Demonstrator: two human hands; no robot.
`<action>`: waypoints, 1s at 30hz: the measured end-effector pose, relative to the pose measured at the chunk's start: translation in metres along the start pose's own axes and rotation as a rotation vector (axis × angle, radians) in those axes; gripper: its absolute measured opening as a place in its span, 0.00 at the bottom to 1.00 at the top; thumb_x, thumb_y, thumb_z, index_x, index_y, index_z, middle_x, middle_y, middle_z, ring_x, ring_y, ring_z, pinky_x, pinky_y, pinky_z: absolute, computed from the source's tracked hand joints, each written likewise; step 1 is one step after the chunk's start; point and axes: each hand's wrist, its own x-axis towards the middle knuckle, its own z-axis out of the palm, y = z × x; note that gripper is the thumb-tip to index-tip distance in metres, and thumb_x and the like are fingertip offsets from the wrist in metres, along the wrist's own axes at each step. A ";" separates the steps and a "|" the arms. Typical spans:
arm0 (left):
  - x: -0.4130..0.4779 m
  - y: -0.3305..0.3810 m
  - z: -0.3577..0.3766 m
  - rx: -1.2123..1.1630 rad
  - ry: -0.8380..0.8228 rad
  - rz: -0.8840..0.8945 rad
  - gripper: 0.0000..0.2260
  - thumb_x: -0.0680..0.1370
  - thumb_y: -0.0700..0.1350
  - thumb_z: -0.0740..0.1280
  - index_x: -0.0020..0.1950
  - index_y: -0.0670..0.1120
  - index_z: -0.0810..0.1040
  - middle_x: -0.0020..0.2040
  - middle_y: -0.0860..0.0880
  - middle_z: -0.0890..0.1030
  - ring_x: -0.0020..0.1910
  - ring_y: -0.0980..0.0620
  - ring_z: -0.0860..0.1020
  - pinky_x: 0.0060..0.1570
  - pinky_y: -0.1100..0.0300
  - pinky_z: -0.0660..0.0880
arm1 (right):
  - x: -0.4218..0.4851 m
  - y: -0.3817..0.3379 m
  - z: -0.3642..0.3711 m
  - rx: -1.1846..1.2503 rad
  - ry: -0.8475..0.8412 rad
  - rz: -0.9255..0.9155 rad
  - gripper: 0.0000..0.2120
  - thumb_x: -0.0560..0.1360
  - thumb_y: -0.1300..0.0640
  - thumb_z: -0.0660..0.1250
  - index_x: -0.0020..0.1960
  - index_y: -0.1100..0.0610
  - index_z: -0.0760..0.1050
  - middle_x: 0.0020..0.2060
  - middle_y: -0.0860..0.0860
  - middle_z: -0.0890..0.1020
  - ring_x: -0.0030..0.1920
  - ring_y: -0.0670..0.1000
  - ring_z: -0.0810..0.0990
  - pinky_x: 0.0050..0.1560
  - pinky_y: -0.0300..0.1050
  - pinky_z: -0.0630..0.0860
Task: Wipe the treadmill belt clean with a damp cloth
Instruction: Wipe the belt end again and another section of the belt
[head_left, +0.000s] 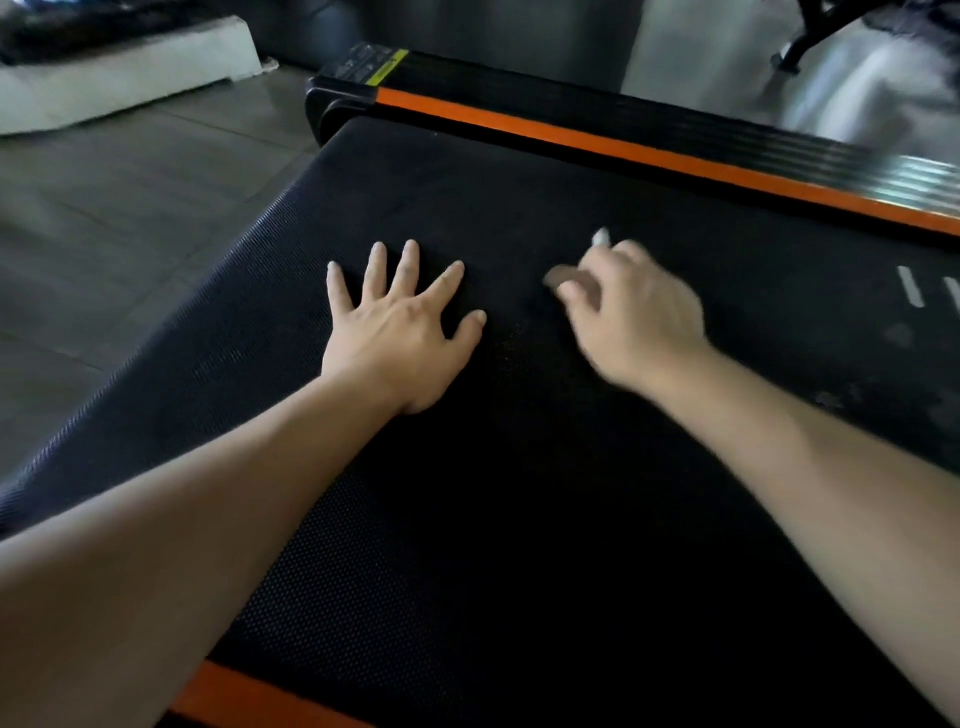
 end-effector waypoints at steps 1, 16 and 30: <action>0.000 0.000 0.000 -0.002 -0.001 0.001 0.32 0.80 0.71 0.46 0.83 0.63 0.52 0.85 0.47 0.48 0.83 0.43 0.41 0.77 0.33 0.36 | -0.022 -0.012 -0.002 0.068 -0.015 -0.094 0.14 0.81 0.44 0.61 0.57 0.53 0.76 0.53 0.52 0.77 0.47 0.58 0.80 0.40 0.49 0.74; -0.030 -0.006 -0.015 -0.127 -0.042 0.059 0.27 0.83 0.61 0.56 0.82 0.57 0.60 0.85 0.46 0.52 0.84 0.45 0.45 0.80 0.41 0.39 | -0.099 -0.034 -0.022 0.174 -0.079 -0.305 0.17 0.79 0.40 0.58 0.58 0.50 0.77 0.54 0.48 0.79 0.48 0.54 0.81 0.38 0.45 0.73; -0.080 -0.006 -0.005 -0.001 -0.061 0.093 0.31 0.82 0.65 0.46 0.84 0.57 0.50 0.85 0.46 0.45 0.84 0.45 0.40 0.80 0.41 0.37 | -0.081 0.010 -0.024 0.063 -0.019 -0.025 0.15 0.80 0.43 0.61 0.60 0.51 0.75 0.58 0.52 0.78 0.51 0.58 0.81 0.43 0.51 0.78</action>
